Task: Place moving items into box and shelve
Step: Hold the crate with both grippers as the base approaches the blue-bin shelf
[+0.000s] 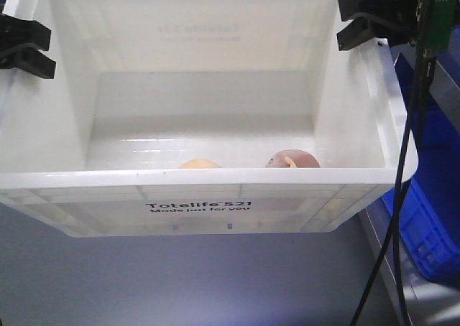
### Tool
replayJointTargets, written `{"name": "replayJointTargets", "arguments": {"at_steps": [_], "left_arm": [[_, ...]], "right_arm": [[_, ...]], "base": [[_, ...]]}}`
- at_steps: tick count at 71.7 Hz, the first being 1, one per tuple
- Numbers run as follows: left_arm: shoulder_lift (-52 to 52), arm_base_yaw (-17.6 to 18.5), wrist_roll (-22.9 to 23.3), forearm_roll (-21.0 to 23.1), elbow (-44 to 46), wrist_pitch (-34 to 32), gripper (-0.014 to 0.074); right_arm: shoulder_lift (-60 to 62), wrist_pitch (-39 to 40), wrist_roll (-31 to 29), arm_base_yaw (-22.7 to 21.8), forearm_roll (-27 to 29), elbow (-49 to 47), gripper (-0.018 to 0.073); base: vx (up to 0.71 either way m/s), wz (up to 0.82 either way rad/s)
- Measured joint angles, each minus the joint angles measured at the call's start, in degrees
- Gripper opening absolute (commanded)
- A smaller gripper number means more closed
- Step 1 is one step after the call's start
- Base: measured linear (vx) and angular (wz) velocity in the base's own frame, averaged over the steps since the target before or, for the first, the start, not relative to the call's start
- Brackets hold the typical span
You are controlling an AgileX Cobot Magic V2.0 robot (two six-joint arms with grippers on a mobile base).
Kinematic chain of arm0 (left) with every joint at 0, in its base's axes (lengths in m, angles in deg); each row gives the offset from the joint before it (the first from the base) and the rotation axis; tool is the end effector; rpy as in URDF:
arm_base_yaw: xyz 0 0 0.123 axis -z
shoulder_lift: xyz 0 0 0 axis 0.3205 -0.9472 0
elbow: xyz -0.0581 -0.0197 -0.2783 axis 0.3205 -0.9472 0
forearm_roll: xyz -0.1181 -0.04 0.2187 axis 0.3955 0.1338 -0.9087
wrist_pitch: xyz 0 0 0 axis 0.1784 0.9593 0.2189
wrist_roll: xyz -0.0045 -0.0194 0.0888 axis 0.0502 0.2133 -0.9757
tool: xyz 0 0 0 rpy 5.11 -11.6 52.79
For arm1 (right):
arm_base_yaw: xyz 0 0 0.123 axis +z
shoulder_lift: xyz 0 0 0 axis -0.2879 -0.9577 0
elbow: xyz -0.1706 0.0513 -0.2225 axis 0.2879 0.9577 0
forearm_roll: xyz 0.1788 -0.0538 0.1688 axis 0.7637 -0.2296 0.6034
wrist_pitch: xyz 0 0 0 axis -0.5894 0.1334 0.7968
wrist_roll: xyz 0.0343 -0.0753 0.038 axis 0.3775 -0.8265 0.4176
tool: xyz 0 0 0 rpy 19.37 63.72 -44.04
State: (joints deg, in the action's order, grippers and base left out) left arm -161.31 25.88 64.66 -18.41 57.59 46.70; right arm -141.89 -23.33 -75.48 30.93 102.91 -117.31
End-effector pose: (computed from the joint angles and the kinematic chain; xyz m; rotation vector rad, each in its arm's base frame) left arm 0.2562 -0.0517 0.4018 0.1123 2.5514 -0.3598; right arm 0.2814 0.0939 0.4131 -0.3826 2.4781 0.4179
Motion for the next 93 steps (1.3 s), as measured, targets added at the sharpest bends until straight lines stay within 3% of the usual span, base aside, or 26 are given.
{"name": "replayJointTargets", "arguments": {"at_steps": [93], "left_arm": [[0.00, 0.00, 0.00, 0.00, 0.00, 0.00, -0.0027]], "right_arm": [[0.00, -0.05, 0.00, 0.00, 0.00, 0.00, -0.0012]], "base": [[0.44, 0.07]]}}
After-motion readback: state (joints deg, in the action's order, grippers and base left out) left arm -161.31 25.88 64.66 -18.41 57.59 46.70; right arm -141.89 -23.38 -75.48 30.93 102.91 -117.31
